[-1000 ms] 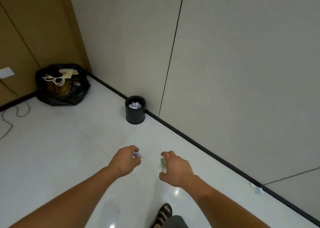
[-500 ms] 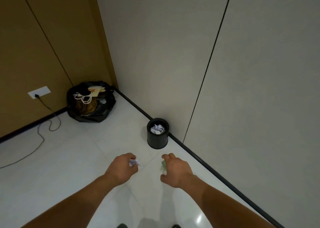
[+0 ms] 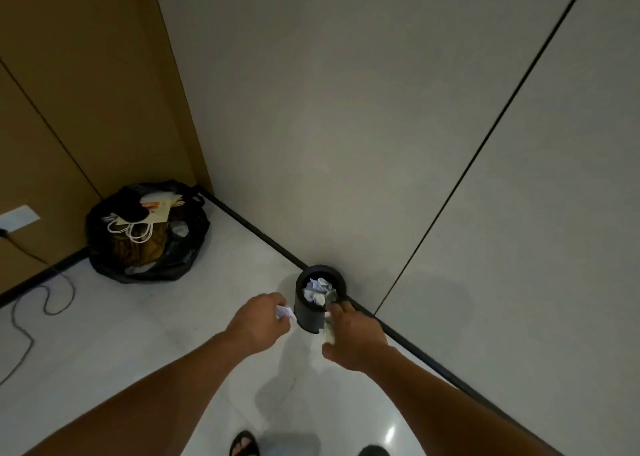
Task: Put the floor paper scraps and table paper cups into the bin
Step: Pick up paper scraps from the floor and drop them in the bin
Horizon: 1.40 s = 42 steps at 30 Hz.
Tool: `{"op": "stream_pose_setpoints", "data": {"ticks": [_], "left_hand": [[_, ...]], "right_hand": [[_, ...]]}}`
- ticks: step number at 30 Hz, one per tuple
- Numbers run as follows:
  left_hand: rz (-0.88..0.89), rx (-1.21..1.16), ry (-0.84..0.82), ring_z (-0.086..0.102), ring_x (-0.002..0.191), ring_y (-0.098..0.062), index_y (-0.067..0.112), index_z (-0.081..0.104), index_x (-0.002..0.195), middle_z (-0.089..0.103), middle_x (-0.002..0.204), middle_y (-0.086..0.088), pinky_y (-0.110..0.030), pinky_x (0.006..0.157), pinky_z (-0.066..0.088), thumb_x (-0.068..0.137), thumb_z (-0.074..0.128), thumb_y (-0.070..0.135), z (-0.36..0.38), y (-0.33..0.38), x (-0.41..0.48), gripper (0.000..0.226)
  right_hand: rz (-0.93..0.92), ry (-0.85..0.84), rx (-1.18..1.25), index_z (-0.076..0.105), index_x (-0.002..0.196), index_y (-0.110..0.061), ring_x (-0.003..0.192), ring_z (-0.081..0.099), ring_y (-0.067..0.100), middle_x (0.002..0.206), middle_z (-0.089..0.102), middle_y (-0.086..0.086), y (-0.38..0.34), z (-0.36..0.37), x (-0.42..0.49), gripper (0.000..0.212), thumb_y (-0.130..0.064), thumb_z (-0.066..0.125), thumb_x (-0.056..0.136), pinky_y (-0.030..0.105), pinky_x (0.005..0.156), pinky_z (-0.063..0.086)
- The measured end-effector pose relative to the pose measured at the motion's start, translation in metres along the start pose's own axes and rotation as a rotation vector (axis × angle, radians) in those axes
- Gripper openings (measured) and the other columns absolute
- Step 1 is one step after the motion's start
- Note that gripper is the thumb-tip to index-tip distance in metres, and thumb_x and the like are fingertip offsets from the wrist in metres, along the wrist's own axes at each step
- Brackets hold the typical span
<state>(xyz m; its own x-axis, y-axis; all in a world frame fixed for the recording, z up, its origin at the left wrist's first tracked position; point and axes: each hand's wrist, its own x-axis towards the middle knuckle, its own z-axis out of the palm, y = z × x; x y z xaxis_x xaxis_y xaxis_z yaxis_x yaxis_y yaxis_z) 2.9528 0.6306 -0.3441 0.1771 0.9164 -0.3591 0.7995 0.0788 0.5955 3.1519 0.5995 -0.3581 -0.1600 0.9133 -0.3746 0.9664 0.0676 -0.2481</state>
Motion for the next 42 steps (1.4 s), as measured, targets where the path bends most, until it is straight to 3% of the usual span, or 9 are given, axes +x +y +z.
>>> {"op": "stream_pose_setpoints", "data": {"ticks": [11, 17, 21, 25, 33, 35, 37, 40, 42], "left_hand": [[0.133, 0.127, -0.191, 0.063, 0.095, -0.023, 0.01, 0.065, 0.099, 0.068, 0.103, -0.009, -0.035, 0.085, 0.053, 0.086, 0.065, 0.02, -0.032, 0.026, 0.163, 0.016], [0.106, 0.265, -0.303, 0.062, 0.096, -0.023, 0.011, 0.064, 0.105, 0.066, 0.105, -0.007, -0.029, 0.083, 0.047, 0.087, 0.062, 0.024, -0.006, 0.026, 0.259, 0.022], [0.07, 0.324, -0.377, 0.063, 0.096, -0.02, 0.012, 0.063, 0.105, 0.066, 0.104, -0.005, -0.026, 0.081, 0.049, 0.086, 0.064, 0.025, 0.029, 0.003, 0.33, 0.023], [0.094, 0.384, -0.433, 0.06, 0.104, -0.02, 0.011, 0.06, 0.118, 0.063, 0.115, -0.007, -0.023, 0.084, 0.046, 0.088, 0.063, 0.026, 0.095, -0.031, 0.407, 0.034], [0.181, 0.345, -0.539, 0.061, 0.093, -0.03, 0.007, 0.059, 0.096, 0.06, 0.09, -0.007, -0.032, 0.075, 0.046, 0.086, 0.062, 0.023, 0.224, -0.113, 0.52, 0.019], [0.2, 0.335, -0.59, 0.059, 0.098, -0.031, 0.008, 0.057, 0.11, 0.059, 0.1, -0.004, -0.033, 0.078, 0.046, 0.087, 0.062, 0.028, 0.237, -0.132, 0.536, 0.031], [0.183, 0.34, -0.648, 0.057, 0.104, -0.034, 0.012, 0.053, 0.121, 0.059, 0.113, -0.014, -0.036, 0.082, 0.046, 0.089, 0.059, 0.038, 0.241, -0.146, 0.542, 0.041], [0.109, 0.35, -0.651, 0.048, 0.124, -0.031, 0.02, 0.037, 0.142, 0.045, 0.14, -0.014, -0.032, 0.098, 0.04, 0.092, 0.05, 0.046, 0.229, -0.158, 0.538, 0.057], [0.102, 0.392, -0.686, 0.044, 0.128, -0.029, 0.021, 0.032, 0.145, 0.038, 0.147, -0.011, -0.032, 0.104, 0.037, 0.094, 0.045, 0.048, 0.215, -0.155, 0.533, 0.06]], "right_hand": [[0.144, 0.03, 0.172, 0.033, 0.141, -0.021, 0.108, 0.058, 0.029, 0.131, 0.049, 0.006, 0.019, -0.013, 0.121, 0.071, -0.046, 0.064, 0.082, 0.037, 0.084, 0.05], [0.225, -0.038, 0.315, 0.032, 0.141, -0.024, 0.112, 0.056, 0.028, 0.135, 0.047, 0.005, 0.061, 0.009, 0.207, 0.072, -0.045, 0.066, 0.081, 0.04, 0.09, 0.051], [0.356, -0.045, 0.431, 0.031, 0.139, -0.025, 0.111, 0.056, 0.025, 0.132, 0.047, 0.003, 0.099, 0.053, 0.259, 0.07, -0.046, 0.064, 0.081, 0.038, 0.09, 0.051], [0.502, -0.039, 0.516, 0.035, 0.134, -0.027, 0.104, 0.056, 0.02, 0.124, 0.049, 0.0, 0.137, 0.121, 0.317, 0.064, -0.046, 0.065, 0.081, 0.034, 0.087, 0.052], [0.66, 0.043, 0.541, 0.036, 0.134, -0.023, 0.105, 0.056, 0.026, 0.127, 0.048, 0.005, 0.164, 0.258, 0.426, 0.067, -0.042, 0.069, 0.079, 0.035, 0.079, 0.048], [0.73, 0.093, 0.595, 0.035, 0.137, -0.023, 0.108, 0.056, 0.028, 0.13, 0.047, 0.005, 0.167, 0.282, 0.439, 0.071, -0.045, 0.068, 0.079, 0.038, 0.082, 0.05], [0.794, 0.138, 0.657, 0.032, 0.14, -0.023, 0.11, 0.055, 0.028, 0.133, 0.045, 0.005, 0.164, 0.296, 0.439, 0.075, -0.048, 0.068, 0.079, 0.042, 0.085, 0.053], [0.835, 0.158, 0.697, 0.028, 0.141, -0.025, 0.112, 0.054, 0.028, 0.136, 0.042, 0.003, 0.155, 0.299, 0.427, 0.075, -0.048, 0.066, 0.081, 0.043, 0.087, 0.054], [0.86, 0.134, 0.701, 0.028, 0.142, -0.026, 0.114, 0.053, 0.027, 0.138, 0.041, 0.003, 0.149, 0.293, 0.412, 0.073, -0.049, 0.064, 0.083, 0.04, 0.089, 0.051]]}}
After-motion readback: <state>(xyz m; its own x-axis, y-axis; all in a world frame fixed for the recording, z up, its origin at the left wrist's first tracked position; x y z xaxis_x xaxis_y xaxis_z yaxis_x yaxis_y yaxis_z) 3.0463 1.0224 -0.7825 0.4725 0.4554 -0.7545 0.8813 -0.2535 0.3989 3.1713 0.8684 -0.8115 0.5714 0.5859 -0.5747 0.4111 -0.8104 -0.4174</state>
